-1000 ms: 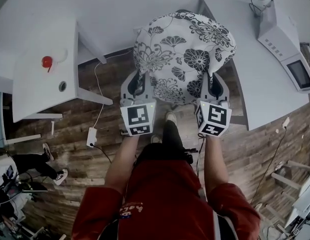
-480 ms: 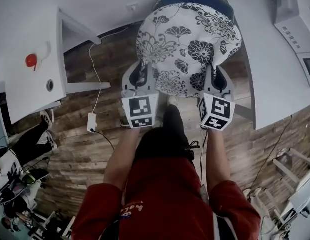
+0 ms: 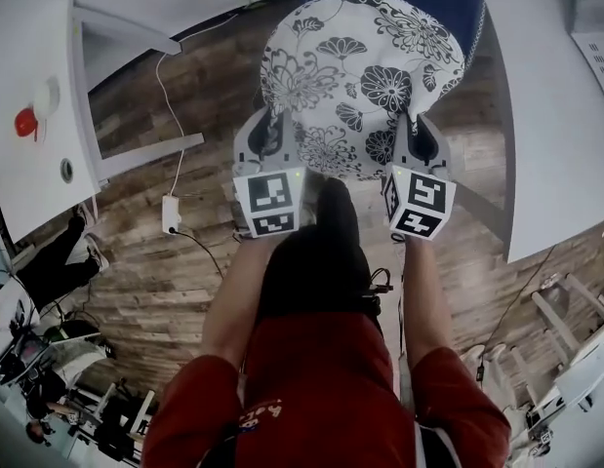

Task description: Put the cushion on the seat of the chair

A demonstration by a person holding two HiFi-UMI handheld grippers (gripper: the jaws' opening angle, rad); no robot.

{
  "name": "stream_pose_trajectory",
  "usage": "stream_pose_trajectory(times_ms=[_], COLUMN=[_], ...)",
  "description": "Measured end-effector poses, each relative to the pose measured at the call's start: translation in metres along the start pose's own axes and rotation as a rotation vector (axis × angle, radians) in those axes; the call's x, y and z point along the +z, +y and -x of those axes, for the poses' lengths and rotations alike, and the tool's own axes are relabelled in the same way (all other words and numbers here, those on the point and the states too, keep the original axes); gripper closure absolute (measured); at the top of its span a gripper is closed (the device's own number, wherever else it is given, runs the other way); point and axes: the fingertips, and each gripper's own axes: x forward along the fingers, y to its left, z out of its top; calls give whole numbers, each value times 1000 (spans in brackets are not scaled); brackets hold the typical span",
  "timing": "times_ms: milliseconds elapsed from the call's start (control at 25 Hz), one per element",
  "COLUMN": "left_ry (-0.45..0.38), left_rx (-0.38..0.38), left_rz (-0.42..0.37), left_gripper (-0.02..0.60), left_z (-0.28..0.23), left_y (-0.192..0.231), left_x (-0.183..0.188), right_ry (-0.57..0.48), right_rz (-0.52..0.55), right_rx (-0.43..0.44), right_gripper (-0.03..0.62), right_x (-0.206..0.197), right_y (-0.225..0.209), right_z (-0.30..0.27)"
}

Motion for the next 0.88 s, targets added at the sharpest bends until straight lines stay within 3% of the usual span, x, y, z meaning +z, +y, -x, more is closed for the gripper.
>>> stream_pose_trajectory(times_ms=[320,880], left_ry=[104,155], left_rx=[10,46], left_rz=[31,65], left_gripper=[522,522], left_z=[-41,-30], left_y=[-5,-8], left_x=[-48,-47], right_ry=[110,166], right_rz=[19,63], right_rx=[35,58], right_gripper=[543,543], right_x=[-42,-35], right_y=[-8,-8], right_z=[-46,-39])
